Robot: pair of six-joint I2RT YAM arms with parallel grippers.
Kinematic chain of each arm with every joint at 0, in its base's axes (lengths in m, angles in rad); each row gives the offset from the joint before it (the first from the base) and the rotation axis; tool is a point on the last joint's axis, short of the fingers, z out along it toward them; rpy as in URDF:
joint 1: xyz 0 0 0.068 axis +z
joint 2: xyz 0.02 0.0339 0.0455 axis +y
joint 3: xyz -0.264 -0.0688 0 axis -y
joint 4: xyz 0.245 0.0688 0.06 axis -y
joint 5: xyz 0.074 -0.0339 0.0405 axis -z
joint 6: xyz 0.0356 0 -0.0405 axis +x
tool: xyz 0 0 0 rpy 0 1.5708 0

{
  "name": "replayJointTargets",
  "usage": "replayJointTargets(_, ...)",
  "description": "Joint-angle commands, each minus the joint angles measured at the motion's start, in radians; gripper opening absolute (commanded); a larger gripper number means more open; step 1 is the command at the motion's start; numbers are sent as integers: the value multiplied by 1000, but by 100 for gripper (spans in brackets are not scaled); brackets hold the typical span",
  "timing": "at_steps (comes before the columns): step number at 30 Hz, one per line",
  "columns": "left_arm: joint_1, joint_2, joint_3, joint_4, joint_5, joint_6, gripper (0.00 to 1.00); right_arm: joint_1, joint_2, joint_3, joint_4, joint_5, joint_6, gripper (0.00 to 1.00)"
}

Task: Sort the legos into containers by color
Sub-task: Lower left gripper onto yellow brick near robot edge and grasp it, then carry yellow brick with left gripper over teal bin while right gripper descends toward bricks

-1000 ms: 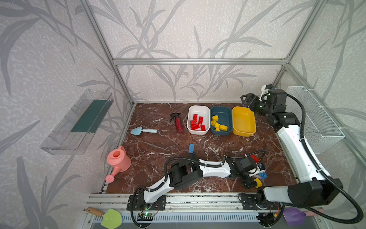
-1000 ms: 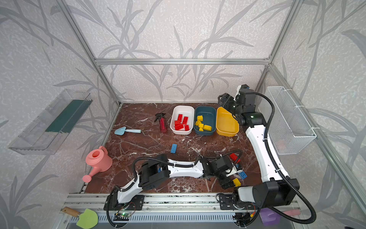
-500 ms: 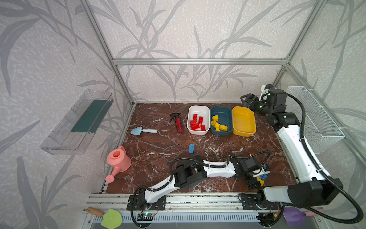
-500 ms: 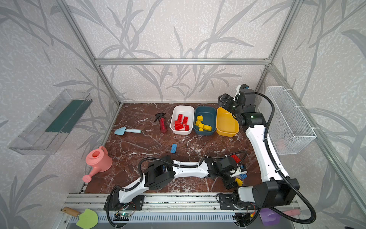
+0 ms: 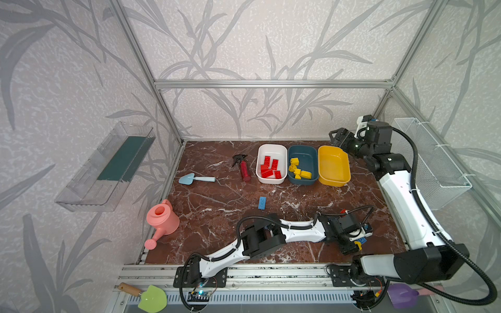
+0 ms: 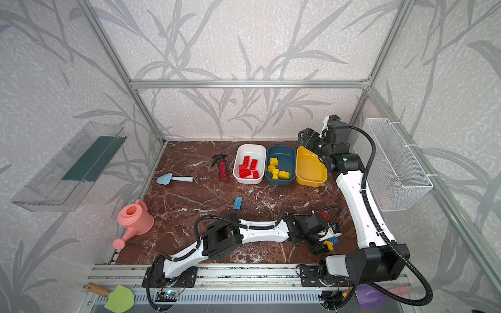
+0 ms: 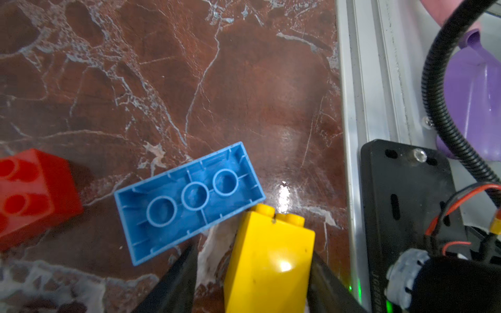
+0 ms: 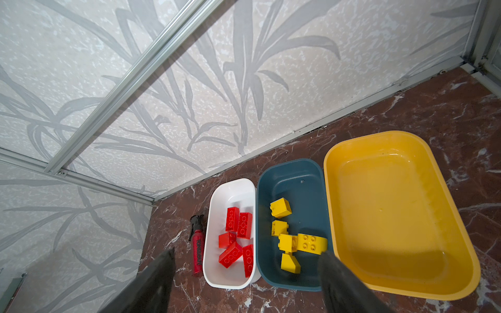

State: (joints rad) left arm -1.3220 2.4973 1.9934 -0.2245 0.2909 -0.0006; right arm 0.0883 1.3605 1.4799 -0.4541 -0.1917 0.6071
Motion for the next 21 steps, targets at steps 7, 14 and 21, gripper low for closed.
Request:
replayJointTargets(7,22,8,-31,-12,-53,-29,42,3,-13,-3,-6,10,-21,84)
replayJointTargets(14,51,-89,-165,73,-85,-59,36,-1,-23,-28,9,8,-18,84)
replayJointTargets(21,96,-198,-337,177,-116,-92,33,-5,-33,-39,9,10,-18,84)
